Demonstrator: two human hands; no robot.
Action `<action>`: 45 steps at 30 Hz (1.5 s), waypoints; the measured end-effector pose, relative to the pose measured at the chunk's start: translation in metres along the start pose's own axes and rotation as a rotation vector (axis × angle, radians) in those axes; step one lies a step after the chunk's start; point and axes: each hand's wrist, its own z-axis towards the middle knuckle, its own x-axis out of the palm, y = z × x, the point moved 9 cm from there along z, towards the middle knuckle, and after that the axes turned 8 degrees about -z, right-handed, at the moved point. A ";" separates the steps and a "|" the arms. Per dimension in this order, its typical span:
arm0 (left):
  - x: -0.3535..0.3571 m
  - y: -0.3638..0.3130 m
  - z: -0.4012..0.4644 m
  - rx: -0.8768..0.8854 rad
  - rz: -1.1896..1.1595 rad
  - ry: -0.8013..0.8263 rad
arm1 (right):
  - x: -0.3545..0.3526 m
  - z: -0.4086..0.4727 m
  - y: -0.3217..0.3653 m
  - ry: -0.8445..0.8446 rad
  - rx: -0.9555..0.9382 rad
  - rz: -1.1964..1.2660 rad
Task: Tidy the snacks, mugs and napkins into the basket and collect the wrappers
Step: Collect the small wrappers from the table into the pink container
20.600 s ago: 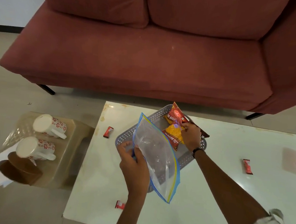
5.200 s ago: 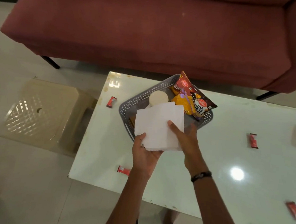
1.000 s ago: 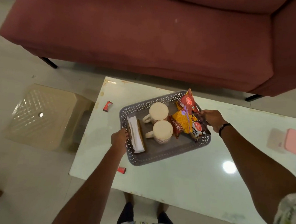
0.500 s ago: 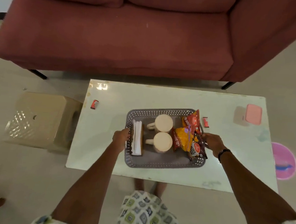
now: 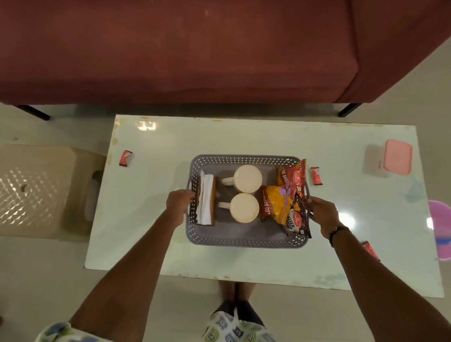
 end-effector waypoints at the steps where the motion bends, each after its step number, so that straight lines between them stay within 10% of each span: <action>1: 0.001 -0.002 0.004 0.015 0.001 0.002 | 0.001 0.004 0.002 -0.005 -0.004 -0.004; 33: 0.025 -0.035 -0.005 0.401 0.334 -0.102 | -0.026 -0.021 0.027 -0.323 -0.142 -0.283; 39: 0.086 -0.071 -0.065 0.675 0.434 0.097 | -0.054 -0.045 0.039 -0.371 -0.184 -0.252; 45: 0.175 -0.085 -0.117 0.553 0.239 0.344 | -0.104 -0.043 0.056 -0.391 -0.225 -0.243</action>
